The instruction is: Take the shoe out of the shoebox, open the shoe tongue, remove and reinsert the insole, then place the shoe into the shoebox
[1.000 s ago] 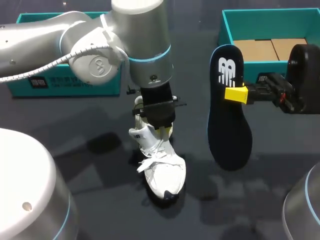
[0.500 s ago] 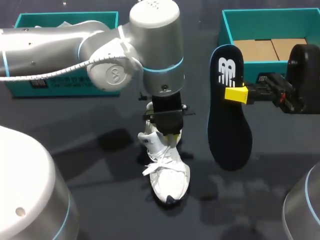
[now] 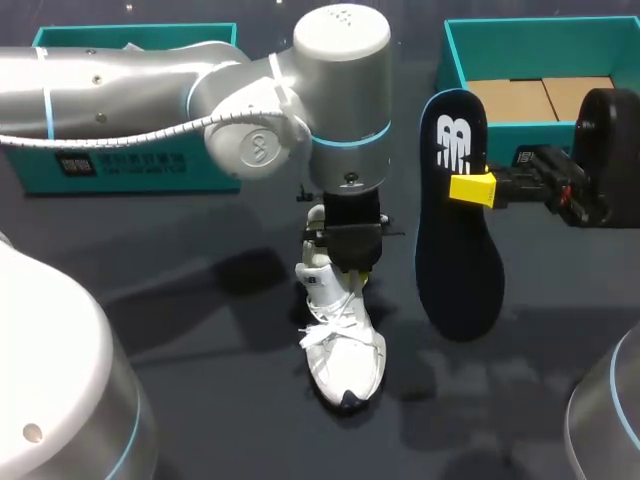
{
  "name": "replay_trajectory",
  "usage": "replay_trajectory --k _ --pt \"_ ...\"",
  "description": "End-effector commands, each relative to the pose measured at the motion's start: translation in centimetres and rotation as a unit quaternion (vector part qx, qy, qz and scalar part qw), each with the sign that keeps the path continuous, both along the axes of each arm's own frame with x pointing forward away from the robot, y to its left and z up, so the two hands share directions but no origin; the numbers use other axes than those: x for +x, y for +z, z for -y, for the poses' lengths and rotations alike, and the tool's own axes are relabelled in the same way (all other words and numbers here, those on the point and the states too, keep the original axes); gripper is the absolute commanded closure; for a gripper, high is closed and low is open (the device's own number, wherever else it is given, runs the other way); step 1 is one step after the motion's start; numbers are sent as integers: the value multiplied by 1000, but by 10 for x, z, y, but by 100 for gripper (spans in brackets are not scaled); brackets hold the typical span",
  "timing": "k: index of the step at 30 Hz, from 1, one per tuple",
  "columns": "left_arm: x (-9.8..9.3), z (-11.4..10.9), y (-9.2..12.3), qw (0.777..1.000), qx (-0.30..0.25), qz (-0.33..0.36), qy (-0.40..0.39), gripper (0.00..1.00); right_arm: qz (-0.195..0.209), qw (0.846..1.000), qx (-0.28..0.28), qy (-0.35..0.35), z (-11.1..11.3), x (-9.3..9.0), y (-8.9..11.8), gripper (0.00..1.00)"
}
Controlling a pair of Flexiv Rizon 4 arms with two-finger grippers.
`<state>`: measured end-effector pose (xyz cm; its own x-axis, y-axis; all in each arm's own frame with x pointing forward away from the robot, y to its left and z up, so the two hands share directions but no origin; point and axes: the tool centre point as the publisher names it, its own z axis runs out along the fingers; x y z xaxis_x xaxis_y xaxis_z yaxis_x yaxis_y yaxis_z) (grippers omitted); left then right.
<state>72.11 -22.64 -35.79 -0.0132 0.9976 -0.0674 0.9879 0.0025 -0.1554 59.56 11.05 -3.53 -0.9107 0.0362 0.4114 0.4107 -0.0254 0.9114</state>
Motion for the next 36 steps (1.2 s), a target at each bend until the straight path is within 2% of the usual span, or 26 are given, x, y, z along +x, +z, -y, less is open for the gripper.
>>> replay_trajectory --k 1,8,12,14,15,17,18,22,25,27,29,36 --pt "3 9 -8 1000 3 -9 -14 100 -1 999 -16 -41 2 -10 0 100" --pt "2 17 -13 1000 6 -14 -23 100 -1 999 -16 -41 2 -10 0 100" --pt "4 21 -14 1000 6 -20 -23 61 -1 999 -16 -41 2 -10 0 100" --pt "6 21 -11 999 1 -27 -23 53 -1 999 -16 -41 2 -10 0 100" --pt "7 21 -9 999 -3 -29 -22 44 -1 999 -16 -41 2 -10 0 100" --pt "10 20 0 999 -18 -35 -19 11 -1 999 -16 -41 2 -10 0 100" --pt "12 19 6 999 -29 -38 -15 1 -1 999 -16 -41 2 -10 0 100" --pt "24 12 38 994 -88 -56 12 0 -1 999 -16 -41 2 -10 0 100" --pt "30 3 70 985 -155 -66 28 0 -1 999 -16 -41 2 -10 0 100" --pt "31 -3 92 975 -206 -74 39 0 -1 999 -16 -41 2 -10 0 100" --pt "32 -7 118 954 -274 -93 77 0 -1 999 -16 -41 2 -10 0 100" --pt "32 -7 118 954 -274 -93 77 0 -1 999 -16 -41 2 -10 0 100"
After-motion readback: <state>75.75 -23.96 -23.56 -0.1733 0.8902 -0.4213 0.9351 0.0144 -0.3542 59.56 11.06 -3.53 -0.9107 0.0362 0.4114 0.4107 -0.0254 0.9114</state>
